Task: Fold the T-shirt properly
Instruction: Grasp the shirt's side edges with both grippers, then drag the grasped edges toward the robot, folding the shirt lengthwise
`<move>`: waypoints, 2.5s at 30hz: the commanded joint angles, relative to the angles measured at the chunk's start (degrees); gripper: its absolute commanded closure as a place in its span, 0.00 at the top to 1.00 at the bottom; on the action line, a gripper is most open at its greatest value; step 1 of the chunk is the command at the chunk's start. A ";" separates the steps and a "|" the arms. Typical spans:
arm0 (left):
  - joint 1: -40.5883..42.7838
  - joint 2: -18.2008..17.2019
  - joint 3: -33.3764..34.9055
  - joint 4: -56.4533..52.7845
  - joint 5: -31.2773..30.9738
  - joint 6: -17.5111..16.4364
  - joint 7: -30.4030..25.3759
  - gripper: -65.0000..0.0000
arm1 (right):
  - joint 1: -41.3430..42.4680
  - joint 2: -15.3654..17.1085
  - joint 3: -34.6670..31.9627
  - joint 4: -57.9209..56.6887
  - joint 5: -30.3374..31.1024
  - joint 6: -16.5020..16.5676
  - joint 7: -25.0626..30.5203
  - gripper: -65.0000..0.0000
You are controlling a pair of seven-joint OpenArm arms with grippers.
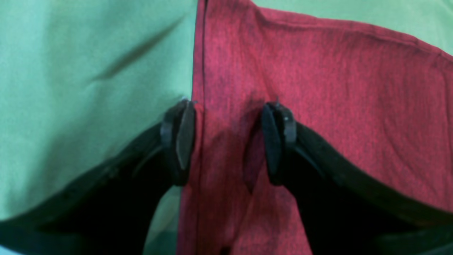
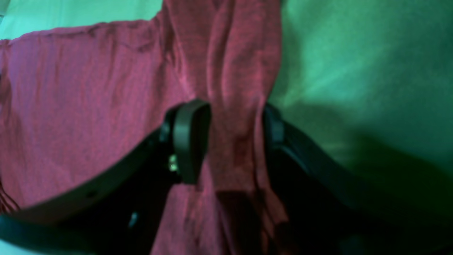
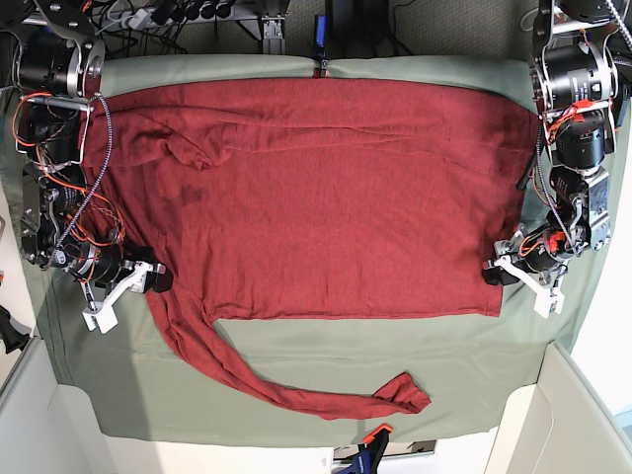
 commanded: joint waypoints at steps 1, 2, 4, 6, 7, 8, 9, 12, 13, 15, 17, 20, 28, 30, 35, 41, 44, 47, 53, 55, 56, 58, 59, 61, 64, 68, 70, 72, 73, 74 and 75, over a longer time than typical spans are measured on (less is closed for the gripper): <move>-1.27 -0.50 -0.09 0.70 -0.96 -1.75 0.13 0.52 | 1.07 0.33 0.00 0.44 -0.35 -0.02 -1.40 0.39; -1.27 -0.50 -0.09 0.70 -1.92 -3.48 0.13 0.52 | 1.09 0.33 0.00 0.44 -0.35 -0.02 -1.40 0.39; -1.27 -0.50 -0.11 0.70 -4.39 -7.04 0.57 0.52 | 1.09 0.33 0.00 0.44 -0.31 -0.02 -1.40 0.39; -1.27 -0.50 -0.11 0.70 -6.36 -8.68 1.05 0.52 | 1.09 0.31 0.00 0.44 -0.11 -0.02 -1.40 0.39; -1.27 -0.50 -0.11 0.70 -7.02 -9.29 1.18 0.52 | 1.09 0.33 -0.02 0.44 0.11 0.00 -1.40 0.39; -1.29 -0.50 -0.11 0.70 -7.45 -9.86 1.20 0.52 | 1.09 0.33 0.00 0.44 0.42 0.00 -1.40 0.39; -1.38 -0.50 -0.11 0.70 -7.82 -10.40 1.22 0.52 | 1.09 0.33 -0.02 0.44 0.72 0.00 -1.40 0.39; -1.42 -0.50 -0.11 0.70 -7.85 -10.45 1.20 0.52 | 1.09 0.31 -0.02 0.44 0.87 -0.02 -1.40 0.39; -1.40 -0.50 -0.09 0.70 -7.85 -10.45 1.18 0.51 | 1.07 0.31 0.00 0.44 0.87 0.00 -1.42 0.39; -1.40 -0.50 -0.11 0.70 -7.85 -10.43 0.92 0.44 | 1.09 0.31 -0.02 0.44 0.87 -0.02 -1.40 0.39; -1.40 -0.50 -0.11 0.70 -7.85 -10.43 -0.15 0.37 | 1.09 0.31 -0.02 0.44 0.87 -0.02 -1.40 0.39; -1.46 -0.35 -0.11 0.70 -7.80 -10.43 -1.66 0.32 | 1.09 0.33 0.00 0.44 0.85 -0.02 -1.42 0.39; -1.55 0.74 -0.11 0.68 -3.58 -10.01 -1.62 0.00 | 1.09 0.33 -0.02 0.44 0.85 -0.02 -1.38 0.19; -1.73 0.72 -0.11 0.70 -1.90 -10.01 -1.62 0.00 | 1.11 0.35 0.00 0.44 0.81 0.00 -1.33 0.00; -2.54 0.59 -0.11 1.27 0.94 -10.10 -2.12 0.00 | 1.22 0.37 0.00 0.90 0.68 1.33 -1.18 0.00; -1.84 0.42 -0.11 7.80 2.86 -10.74 -1.18 0.00 | 0.83 1.20 0.00 4.13 0.70 1.49 -1.57 0.00; -0.76 -0.42 -0.11 11.76 2.01 -10.74 0.61 0.00 | -0.90 1.99 0.00 9.01 0.76 1.46 -2.93 0.00; 1.84 -2.12 -0.09 15.93 0.85 -10.74 2.27 0.00 | -4.02 3.13 0.00 15.04 1.18 1.46 -4.02 0.00; 10.88 -5.18 -0.09 26.80 -0.33 -10.74 4.31 0.00 | -10.25 6.93 0.11 21.94 3.93 1.46 -4.37 0.00; 14.53 -6.21 -0.11 31.17 -0.35 -10.74 4.44 0.00 | -12.26 8.13 0.17 23.96 4.37 1.46 -4.35 0.00; 16.24 -6.78 -0.11 33.44 -0.42 -10.74 4.44 0.00 | -13.33 8.66 0.26 25.00 4.37 1.46 -4.35 0.00; 19.50 -7.91 -0.11 38.01 -0.52 -10.74 4.44 0.00 | -15.41 9.51 0.48 27.06 4.59 1.46 -4.37 0.00; 20.85 -8.41 -0.11 40.19 -0.50 -10.74 4.52 0.00 | -16.28 9.88 0.50 27.85 4.79 1.46 -4.37 0.00; 22.86 -8.96 -0.11 43.50 -0.50 -10.74 5.27 0.00 | -17.70 10.08 0.68 28.83 4.76 1.44 -4.35 0.00; 24.37 -8.92 -0.11 44.81 -0.83 -10.74 7.02 0.00 | -18.82 9.99 0.70 28.94 4.76 1.44 -4.17 0.00; 26.12 -8.92 -0.09 44.78 -0.92 -10.74 6.99 0.00 | -19.58 9.92 0.70 28.81 4.70 1.42 -4.22 0.00; 26.27 -8.92 -0.09 44.78 -0.92 -10.74 6.93 0.00 | -19.52 9.64 0.70 28.81 4.74 1.42 -4.13 0.00; 26.25 -8.92 -0.09 44.76 -0.92 -10.74 6.29 0.20 | -19.41 9.35 0.70 28.81 4.74 1.42 -3.80 0.00; 26.25 -8.92 -0.09 44.72 -0.90 -10.74 5.70 0.29 | -19.41 9.35 0.70 28.81 4.74 1.40 -3.69 0.09; 26.25 -8.92 -0.09 44.63 -0.90 -10.74 5.29 0.36 | -19.41 9.35 0.70 28.81 4.74 1.11 -3.72 0.18; 26.23 -8.92 -0.09 44.52 -0.92 -10.74 4.72 0.39 | -19.41 9.38 0.70 28.81 4.72 1.01 -3.72 0.26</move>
